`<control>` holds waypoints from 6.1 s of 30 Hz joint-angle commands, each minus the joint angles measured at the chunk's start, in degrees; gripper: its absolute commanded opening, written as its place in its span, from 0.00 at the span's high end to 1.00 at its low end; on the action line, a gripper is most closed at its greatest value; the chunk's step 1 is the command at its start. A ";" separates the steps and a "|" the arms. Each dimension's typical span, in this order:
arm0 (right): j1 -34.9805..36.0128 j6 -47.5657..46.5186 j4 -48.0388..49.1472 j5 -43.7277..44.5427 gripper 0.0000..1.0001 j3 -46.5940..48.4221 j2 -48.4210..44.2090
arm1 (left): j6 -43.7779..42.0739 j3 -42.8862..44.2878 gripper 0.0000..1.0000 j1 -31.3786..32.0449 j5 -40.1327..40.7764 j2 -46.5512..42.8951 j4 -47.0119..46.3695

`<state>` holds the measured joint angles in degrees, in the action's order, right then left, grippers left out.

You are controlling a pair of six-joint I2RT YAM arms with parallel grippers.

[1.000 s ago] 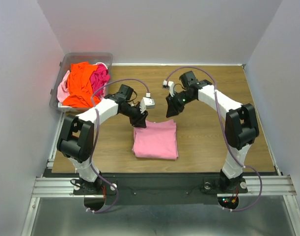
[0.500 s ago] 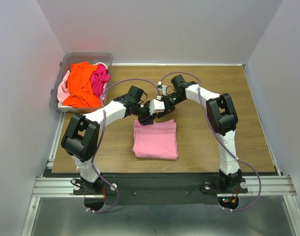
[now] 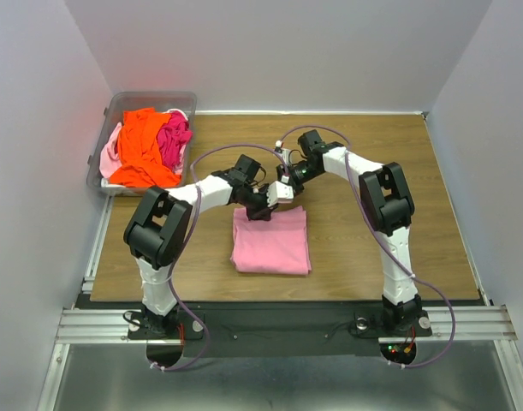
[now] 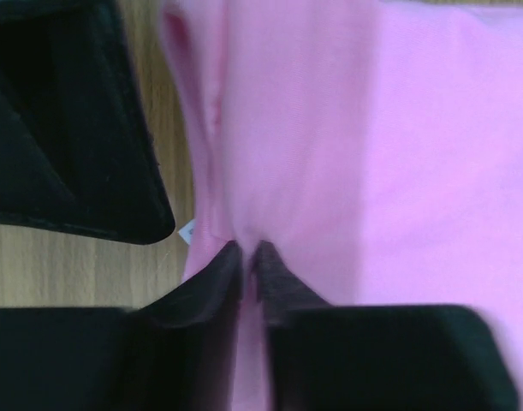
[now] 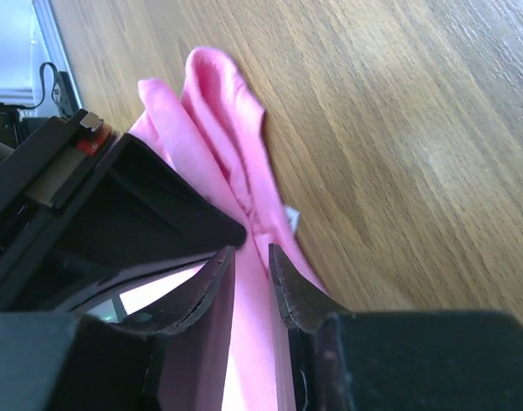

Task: Fold and stack the t-shirts
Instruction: Fold the tshirt

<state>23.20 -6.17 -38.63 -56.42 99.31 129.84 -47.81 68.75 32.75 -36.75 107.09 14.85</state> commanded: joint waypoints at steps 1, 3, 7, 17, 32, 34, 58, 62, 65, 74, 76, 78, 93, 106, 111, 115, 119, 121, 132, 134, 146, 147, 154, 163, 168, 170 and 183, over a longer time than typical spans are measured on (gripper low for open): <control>-0.26 0.72 1.46 -2.29 0.72 2.65 0.32 | -2.28 1.92 0.87 0.47 -1.30 -1.70 2.20; -0.26 1.16 1.54 -2.90 0.72 2.73 0.33 | -2.20 0.87 0.91 0.38 -2.00 -3.98 2.37; 0.44 1.78 1.63 -4.66 0.72 3.00 0.15 | -1.76 -0.63 1.00 0.91 -2.19 -7.94 2.11; 2.46 -0.24 1.63 -4.75 0.76 0.98 3.92 | -2.73 -1.87 1.00 2.49 0.63 -11.81 3.69; 2.81 -4.72 1.45 -3.52 0.77 -4.82 5.69 | -4.31 3.14 1.00 0.83 2.92 -10.50 3.52; 2.81 -4.90 1.45 -3.34 0.78 -5.00 5.60 | -3.96 4.37 1.00 -0.14 2.48 -9.71 3.43; 1.68 -3.58 1.28 15.19 0.44 10.55 -1.17 | -6.51 3.67 0.94 -0.32 1.77 -7.60 3.87; -1.84 -2.18 1.02 18.37 0.24 14.24 -2.57 | -4.67 6.04 0.68 -2.51 5.18 -5.49 1.95; -4.39 -1.21 1.01 19.42 0.22 14.86 -4.68 | -1.07 11.13 0.55 -5.67 5.12 -3.65 2.02; -5.63 8.43 3.38 3.45 0.42 -4.80 -21.90 | 22.91 0.53 0.50 -13.77 -13.50 -18.04 -0.87; -4.49 13.18 8.01 -1.47 0.46 -13.41 -24.44 | 32.63 -6.48 0.53 -13.68 -17.11 -20.15 -5.52; -3.52 16.44 12.42 -2.46 0.47 -18.42 -25.59 | 38.18 -10.72 0.53 -13.42 -20.97 -20.69 -11.73; -8.17 17.78 20.18 5.27 0.56 -13.54 -3.55 | 47.64 -6.89 0.54 -19.48 -19.41 5.22 -21.09; -9.76 24.53 19.30 0.09 0.54 -8.67 -15.56 | 41.38 2.82 0.55 -20.02 -22.65 -6.51 -10.54; -7.65 25.43 19.65 -2.28 0.55 -16.93 -17.87 | 49.29 -5.90 0.59 -15.88 -23.89 -8.04 -19.04; -6.15 23.93 20.35 -2.47 0.56 -22.31 -14.54 | 53.00 -9.25 0.62 -15.79 -23.02 -2.08 -22.06; -7.03 19.72 20.35 0.34 0.57 -24.77 -9.88 | 50.20 -10.65 0.62 -19.21 -20.03 3.20 -20.92; -7.47 18.31 20.26 2.19 0.57 -25.65 -9.08 | 48.87 -10.48 0.62 -20.18 -18.36 4.96 -18.73; -5.80 23.92 17.98 -4.39 0.58 -25.83 -25.07 | 32.17 -7.31 0.61 -16.77 -25.56 -10.84 -0.36; -3.44 24.54 18.15 -4.83 0.57 -28.01 -27.17 | 34.17 -8.62 0.61 -13.87 -26.35 -13.29 0.35; 0.97 19.90 20.61 -1.33 0.59 -32.94 -12.34 | 44.38 -15.23 0.60 -16.30 -20.91 4.43 -8.88; 0.53 19.54 20.61 -0.89 0.59 -33.38 -11.46 | 44.56 -14.96 0.60 -19.10 -20.99 6.10 -8.35; -2.90 17.87 20.18 2.54 0.60 -36.73 -13.46 | 39.37 -14.78 0.59 -22.47 -22.22 8.15 -2.63; -2.90 13.47 14.90 -2.02 0.59 -34.02 -26.99 | 26.98 -8.83 0.58 -22.38 -25.13 -6.59 9.23; -2.90 15.49 17.44 2.54 0.56 -26.63 -28.25 | 35.31 -3.46 0.58 -22.21 -23.63 -8.66 -0.57; -2.99 15.14 17.98 4.03 0.57 -21.12 -23.51 | 39.87 -0.92 0.58 -22.29 -24.15 -5.25 -5.24; -7.91 14.97 20.09 15.45 0.60 -3.95 1.19 | 54.84 11.66 0.59 -23.08 -11.78 16.39 -19.25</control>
<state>17.19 10.09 -19.22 -47.59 92.05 128.46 3.05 76.97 10.33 -53.84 121.64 -1.32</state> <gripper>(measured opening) 0.398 0.413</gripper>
